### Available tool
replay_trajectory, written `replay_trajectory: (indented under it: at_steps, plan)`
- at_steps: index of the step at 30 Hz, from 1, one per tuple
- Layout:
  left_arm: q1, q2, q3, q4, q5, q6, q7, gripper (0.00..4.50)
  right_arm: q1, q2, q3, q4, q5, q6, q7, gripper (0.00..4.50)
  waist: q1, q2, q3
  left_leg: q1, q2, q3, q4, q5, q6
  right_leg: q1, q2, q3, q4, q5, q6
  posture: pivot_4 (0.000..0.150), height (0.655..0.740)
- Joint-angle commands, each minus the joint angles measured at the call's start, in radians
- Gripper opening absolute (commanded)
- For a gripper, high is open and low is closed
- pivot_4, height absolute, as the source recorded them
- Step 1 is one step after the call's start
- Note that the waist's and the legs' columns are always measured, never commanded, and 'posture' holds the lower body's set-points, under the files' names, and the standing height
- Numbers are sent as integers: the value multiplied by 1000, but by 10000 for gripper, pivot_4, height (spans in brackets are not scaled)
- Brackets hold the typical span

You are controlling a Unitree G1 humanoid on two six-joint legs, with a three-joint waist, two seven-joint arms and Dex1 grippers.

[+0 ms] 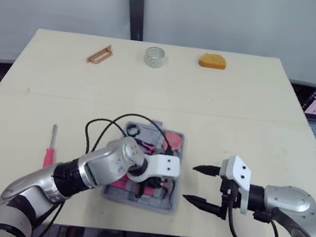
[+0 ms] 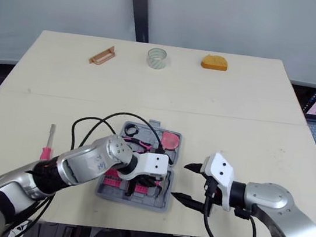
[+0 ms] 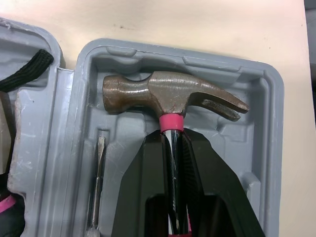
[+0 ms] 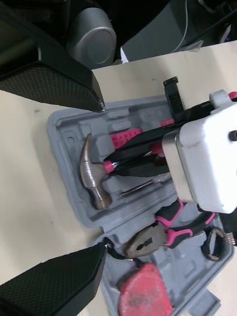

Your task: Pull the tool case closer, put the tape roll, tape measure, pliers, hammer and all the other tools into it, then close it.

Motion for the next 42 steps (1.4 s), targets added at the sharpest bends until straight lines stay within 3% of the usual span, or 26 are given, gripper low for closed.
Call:
replay_trajectory:
  at_steps: [1,27,34,42]
  plan:
    - [-4,-6,-3,-19,11,-4,4,131,-3,-9,-30,-20,12,-12,12,45000,0,0,0,0,0,0,0,0,0,0,0,0,0,0,0,1500,7400]
    - [-1,0,-57,11,80,-72,-11,131,5,1,-20,-39,16,-6,-1,45000,3,0,0,0,0,0,2,0,1,1,0,0,0,0,0,1500,7400]
    - [4,-2,-50,-4,84,-68,-20,33436,2,2,-18,-34,14,-9,1,45000,3,0,0,0,0,0,2,0,1,1,0,0,1,0,0,1500,7400]
    - [7,-6,-43,-32,74,-40,-26,33436,5,0,-17,-28,13,-14,9,45000,2,0,0,0,0,0,3,0,1,1,0,0,1,0,0,1500,7400]
